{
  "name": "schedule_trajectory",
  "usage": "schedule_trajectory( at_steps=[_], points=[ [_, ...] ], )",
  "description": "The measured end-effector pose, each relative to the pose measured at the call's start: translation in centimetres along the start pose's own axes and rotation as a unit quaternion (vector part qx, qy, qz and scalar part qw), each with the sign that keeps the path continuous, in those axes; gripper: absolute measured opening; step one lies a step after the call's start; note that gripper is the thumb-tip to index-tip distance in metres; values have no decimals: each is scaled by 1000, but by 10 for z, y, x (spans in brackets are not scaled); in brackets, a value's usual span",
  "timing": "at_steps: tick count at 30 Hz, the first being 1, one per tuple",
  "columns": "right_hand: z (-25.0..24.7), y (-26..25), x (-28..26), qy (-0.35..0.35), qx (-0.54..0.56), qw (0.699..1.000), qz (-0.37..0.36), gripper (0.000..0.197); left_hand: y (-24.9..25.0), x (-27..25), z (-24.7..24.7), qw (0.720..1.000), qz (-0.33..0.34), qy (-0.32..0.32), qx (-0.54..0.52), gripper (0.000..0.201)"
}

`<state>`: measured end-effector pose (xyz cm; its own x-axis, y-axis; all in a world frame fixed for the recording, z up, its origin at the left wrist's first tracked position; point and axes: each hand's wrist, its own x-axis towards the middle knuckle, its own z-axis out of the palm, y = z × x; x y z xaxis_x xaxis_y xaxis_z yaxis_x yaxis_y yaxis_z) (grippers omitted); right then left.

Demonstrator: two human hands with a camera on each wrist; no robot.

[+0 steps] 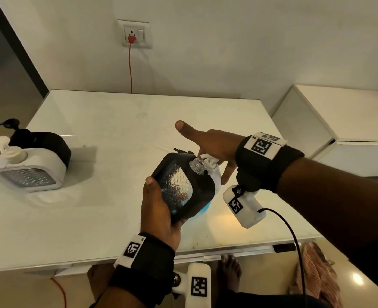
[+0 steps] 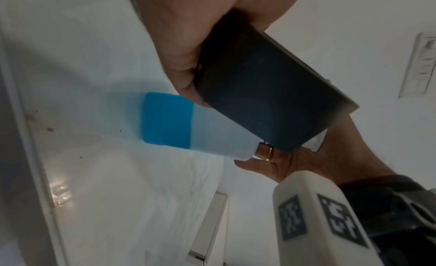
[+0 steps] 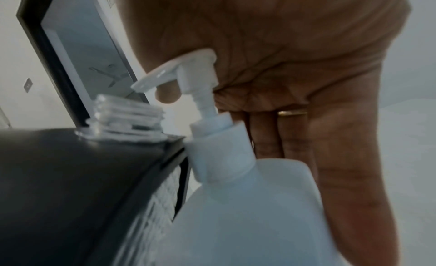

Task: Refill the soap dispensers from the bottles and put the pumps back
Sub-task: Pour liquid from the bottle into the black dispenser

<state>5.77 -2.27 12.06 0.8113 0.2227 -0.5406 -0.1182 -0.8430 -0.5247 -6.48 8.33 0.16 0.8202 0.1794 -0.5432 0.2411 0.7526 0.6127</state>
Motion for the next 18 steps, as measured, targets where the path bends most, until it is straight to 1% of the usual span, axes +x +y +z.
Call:
schedule_trajectory(
  at_steps=[3, 4, 6, 7, 9, 13, 14, 16, 17, 18],
  points=[
    [3, 0, 1, 16, -23, 1000, -5, 110, 0, 0, 0, 1000, -1, 0, -3, 50],
    [4, 1, 3, 29, -38, 999, -13, 108, 0, 0, 0, 1000, -1, -1, -3, 49],
    [7, 2, 6, 63, -64, 996, -25, 89, 1, 0, 1, 1000, 1, 1, -3, 48],
    [8, 2, 6, 72, -70, 995, -26, 83, 2, -1, 1, 1000, 3, 1, -3, 46],
    [6, 2, 6, 76, -67, 995, -24, 81, 2, -1, 2, 1000, 5, 1, -2, 45],
    [5, 0, 4, 46, -46, 998, -20, 92, 3, 0, 1, 1000, 5, -2, -3, 48],
    [4, -1, 2, 37, -37, 998, -20, 99, 3, 0, 1, 1000, 4, -3, -2, 48],
    [3, 0, 1, 26, -29, 999, -15, 120, 3, 1, 1, 1000, 5, -5, 0, 47],
    [3, 0, 2, 29, -34, 999, -12, 123, 3, 1, 1, 1000, 5, -6, -1, 47],
    [4, 1, 3, 36, -43, 998, -16, 119, 3, 1, 1, 1000, 4, -7, 0, 47]
  ],
)
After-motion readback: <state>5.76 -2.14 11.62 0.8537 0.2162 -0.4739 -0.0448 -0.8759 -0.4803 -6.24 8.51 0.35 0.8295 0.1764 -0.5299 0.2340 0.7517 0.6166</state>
